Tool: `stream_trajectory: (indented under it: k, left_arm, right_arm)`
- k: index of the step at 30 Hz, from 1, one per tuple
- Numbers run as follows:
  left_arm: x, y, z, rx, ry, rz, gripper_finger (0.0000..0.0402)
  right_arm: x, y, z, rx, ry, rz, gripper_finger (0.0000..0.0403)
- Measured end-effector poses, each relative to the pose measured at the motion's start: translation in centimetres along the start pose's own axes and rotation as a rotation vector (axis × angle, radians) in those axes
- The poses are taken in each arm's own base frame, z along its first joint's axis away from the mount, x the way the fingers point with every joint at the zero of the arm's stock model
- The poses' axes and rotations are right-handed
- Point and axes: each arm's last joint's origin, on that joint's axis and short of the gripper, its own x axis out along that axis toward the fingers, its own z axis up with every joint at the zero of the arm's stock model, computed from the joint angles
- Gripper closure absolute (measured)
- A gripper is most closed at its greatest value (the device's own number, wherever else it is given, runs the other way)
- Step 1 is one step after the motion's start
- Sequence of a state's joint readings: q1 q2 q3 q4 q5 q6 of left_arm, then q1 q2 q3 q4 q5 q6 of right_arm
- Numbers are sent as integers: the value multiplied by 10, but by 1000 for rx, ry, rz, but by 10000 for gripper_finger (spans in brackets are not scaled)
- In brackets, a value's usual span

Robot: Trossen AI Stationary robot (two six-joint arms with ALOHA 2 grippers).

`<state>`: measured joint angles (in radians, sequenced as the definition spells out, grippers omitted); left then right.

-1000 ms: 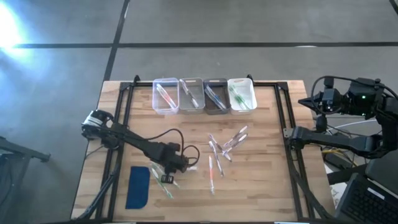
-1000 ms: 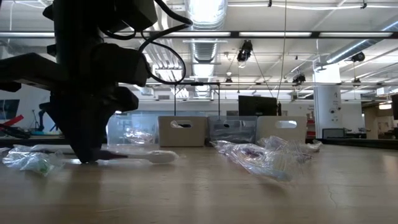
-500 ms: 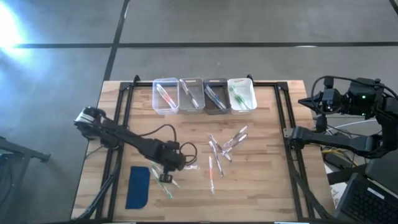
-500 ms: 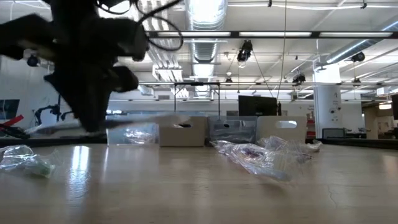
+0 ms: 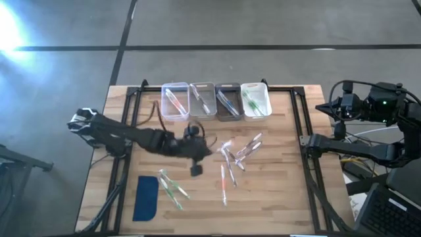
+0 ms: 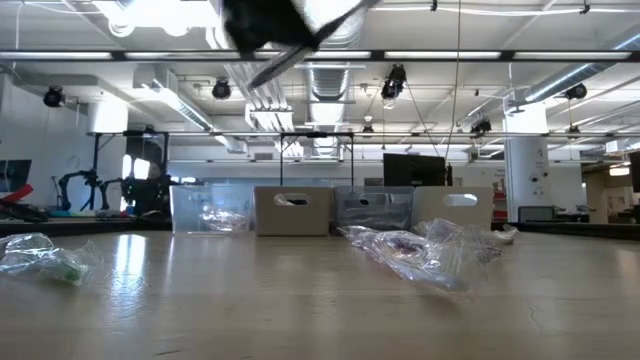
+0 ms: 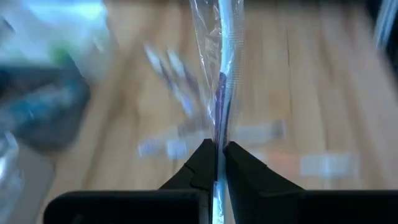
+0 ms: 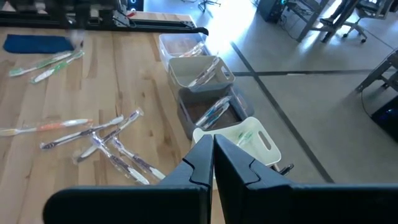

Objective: Pick & Place Toothbrushes
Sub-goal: Put the purple toothbrush into the gray bin

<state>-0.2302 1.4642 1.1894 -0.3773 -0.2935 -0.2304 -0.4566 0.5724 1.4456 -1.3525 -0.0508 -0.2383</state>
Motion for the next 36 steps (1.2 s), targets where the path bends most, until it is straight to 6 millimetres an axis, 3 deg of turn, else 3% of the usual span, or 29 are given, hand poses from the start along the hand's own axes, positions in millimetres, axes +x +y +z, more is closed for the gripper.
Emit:
stream_trajectory:
  k: [8, 14, 25, 31, 36]
  left_arm:
    - [-20, 50, 77, -270, -425, 50, 376]
    - [-36, 89, 116, -408, -730, 86, 376]
    - [-60, 139, 141, -602, -913, 214, 376]
    - [-74, 156, 149, -641, -972, 296, 376]
    - [-73, 163, 147, -762, -963, 426, 376]
  right_arm:
    - [0, 0, 0, 0, 0, 0, 394]
    - [0, 0, 0, 1, 0, 0, 394]
    - [0, 0, 0, 1, 0, 0, 394]
    - [0, 0, 0, 0, 0, 0, 394]
    - [0, 0, 0, 1, 0, 0, 394]
